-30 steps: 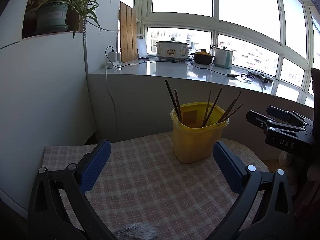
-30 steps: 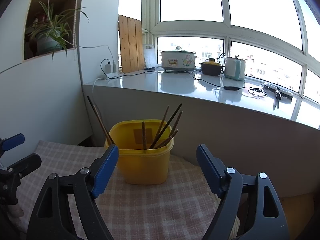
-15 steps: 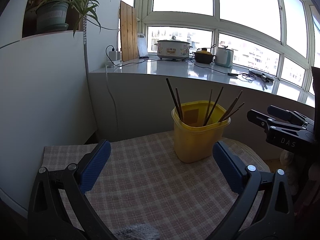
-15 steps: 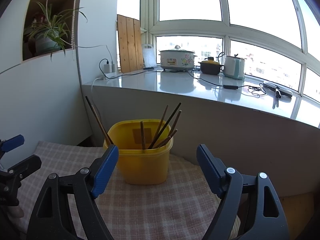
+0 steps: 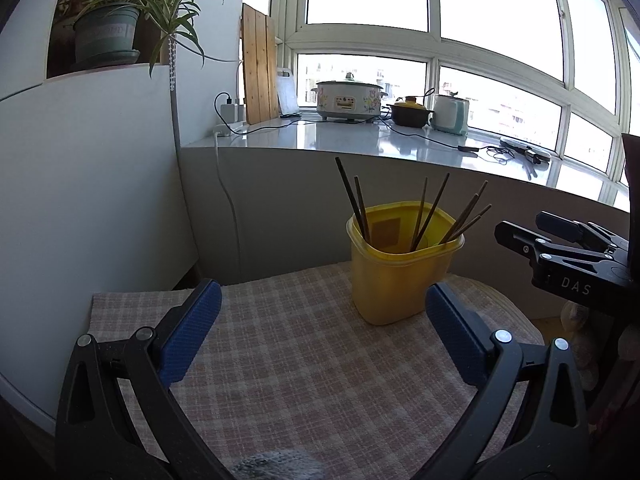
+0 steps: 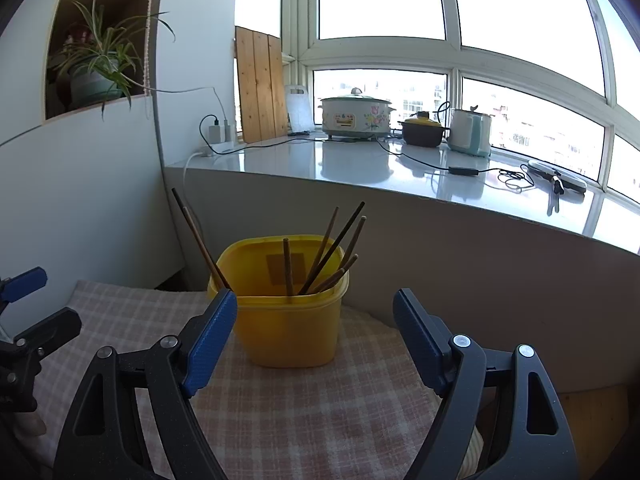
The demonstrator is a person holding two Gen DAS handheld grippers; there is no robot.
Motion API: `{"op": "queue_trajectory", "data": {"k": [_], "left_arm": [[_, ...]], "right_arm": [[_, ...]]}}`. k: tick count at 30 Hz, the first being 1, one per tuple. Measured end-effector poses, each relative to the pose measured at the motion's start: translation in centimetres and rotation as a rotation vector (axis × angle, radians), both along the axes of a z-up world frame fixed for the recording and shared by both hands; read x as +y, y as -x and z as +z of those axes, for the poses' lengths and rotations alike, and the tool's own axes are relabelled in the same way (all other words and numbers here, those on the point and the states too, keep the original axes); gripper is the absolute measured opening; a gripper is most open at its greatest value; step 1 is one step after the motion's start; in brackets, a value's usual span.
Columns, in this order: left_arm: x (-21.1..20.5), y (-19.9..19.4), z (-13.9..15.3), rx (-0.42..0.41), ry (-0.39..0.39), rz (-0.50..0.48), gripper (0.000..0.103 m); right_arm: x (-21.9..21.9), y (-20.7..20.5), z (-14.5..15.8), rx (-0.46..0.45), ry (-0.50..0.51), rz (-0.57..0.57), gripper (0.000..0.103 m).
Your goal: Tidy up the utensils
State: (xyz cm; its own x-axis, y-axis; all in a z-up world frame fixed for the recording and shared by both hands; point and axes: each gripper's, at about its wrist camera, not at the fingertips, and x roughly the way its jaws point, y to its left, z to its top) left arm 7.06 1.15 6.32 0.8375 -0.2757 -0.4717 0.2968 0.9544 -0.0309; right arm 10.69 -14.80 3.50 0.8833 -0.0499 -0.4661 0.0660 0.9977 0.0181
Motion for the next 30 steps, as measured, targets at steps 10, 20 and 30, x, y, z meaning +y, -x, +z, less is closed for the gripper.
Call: {"op": "queue_trajectory", "data": {"k": [10, 20, 30], "left_arm": [[0.12, 0.02, 0.01, 0.011, -0.004, 0.01, 0.103], [0.22, 0.35, -0.04, 0.012, -0.011, 0.024, 0.103], [0.7, 0.53, -0.27, 0.009, -0.012, 0.056, 0.103]], "right_arm": [[0.08, 0.17, -0.13, 0.005, -0.003, -0.001, 0.08], [-0.18, 0.36, -0.34, 0.01, -0.013, -0.004, 0.08], [-0.29, 0.38, -0.55, 0.019, -0.019, -0.01, 0.08]]}}
